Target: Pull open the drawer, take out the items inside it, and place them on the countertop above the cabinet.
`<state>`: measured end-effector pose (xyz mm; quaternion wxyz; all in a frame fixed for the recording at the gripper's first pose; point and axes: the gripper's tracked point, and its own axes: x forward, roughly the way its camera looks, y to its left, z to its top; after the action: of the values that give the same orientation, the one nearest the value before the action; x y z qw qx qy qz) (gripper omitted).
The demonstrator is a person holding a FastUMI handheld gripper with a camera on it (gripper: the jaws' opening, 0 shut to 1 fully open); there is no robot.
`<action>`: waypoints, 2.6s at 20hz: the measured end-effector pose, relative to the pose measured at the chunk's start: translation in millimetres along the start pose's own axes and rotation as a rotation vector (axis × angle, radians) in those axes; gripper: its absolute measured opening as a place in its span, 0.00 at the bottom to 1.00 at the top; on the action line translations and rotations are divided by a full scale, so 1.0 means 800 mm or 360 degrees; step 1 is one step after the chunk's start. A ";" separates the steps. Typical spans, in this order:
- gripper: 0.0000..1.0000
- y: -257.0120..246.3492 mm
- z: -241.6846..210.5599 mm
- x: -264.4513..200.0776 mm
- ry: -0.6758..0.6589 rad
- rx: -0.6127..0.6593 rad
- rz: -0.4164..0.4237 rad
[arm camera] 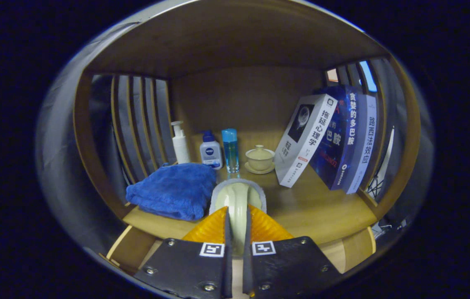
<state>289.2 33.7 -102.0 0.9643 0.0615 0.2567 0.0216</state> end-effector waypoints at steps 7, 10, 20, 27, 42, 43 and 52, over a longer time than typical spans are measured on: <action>0.10 -0.018 -0.002 0.033 -0.0004 -0.0011 -0.0103; 0.12 -0.028 -0.001 0.037 -0.0021 0.0043 -0.0136; 0.25 -0.040 0.018 0.004 -0.0179 0.0132 -0.0098; 0.25 -0.013 -0.022 -0.097 -0.0250 0.0037 0.0027; 0.25 -0.040 -0.163 -0.282 -0.0248 -0.0021 -0.0021; 0.25 -0.042 -0.173 -0.287 -0.0237 -0.0021 -0.0031; 0.25 -0.028 -0.235 -0.282 -0.0132 0.0037 -0.0045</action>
<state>0.4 15.3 -155.8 0.9735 0.0701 0.2177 0.0024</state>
